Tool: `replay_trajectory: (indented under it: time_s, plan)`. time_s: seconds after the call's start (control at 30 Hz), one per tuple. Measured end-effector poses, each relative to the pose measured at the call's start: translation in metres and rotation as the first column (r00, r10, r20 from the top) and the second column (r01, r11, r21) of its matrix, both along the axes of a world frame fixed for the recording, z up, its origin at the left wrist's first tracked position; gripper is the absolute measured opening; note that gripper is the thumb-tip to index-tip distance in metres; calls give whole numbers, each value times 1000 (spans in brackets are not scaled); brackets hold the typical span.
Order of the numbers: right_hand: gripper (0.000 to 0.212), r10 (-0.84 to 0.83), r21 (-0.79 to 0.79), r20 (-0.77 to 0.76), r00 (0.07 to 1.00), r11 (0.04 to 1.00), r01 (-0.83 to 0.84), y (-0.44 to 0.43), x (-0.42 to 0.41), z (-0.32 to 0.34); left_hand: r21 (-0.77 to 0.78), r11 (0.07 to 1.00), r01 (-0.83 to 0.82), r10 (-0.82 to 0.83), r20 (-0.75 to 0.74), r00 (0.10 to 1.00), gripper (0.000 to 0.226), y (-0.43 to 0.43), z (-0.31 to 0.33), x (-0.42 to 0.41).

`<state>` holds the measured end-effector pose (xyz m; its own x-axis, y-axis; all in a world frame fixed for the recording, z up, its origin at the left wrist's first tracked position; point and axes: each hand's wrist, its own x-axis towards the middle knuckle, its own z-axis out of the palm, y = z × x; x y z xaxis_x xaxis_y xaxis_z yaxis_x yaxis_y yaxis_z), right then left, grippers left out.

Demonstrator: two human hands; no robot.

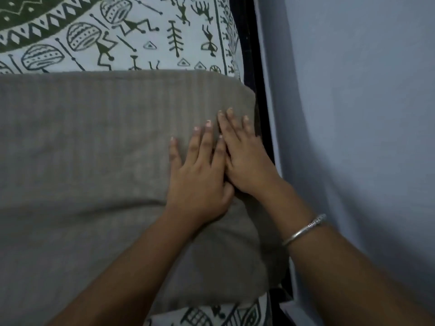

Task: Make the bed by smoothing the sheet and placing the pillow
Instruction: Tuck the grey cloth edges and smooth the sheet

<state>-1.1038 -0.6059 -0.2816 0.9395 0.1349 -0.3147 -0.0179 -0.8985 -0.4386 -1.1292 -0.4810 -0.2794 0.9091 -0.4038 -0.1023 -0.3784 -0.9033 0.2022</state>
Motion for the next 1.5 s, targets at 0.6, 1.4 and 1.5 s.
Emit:
replay_trajectory:
  time_s: [0.6,1.4,1.5]
  plan:
    - [74,-483,-145,3,875,866,479,73,-288,15,30,918,396,-389,-128,912,76,90,13,-238]
    - [60,126,-271,-205,971,946,-180,74,-355,29,-100,990,99,-122,-257,959,51,132,18,-308]
    - [65,69,-298,-289,955,941,-159,73,-351,34,-3,993,114,-107,-381,919,61,134,19,-312]
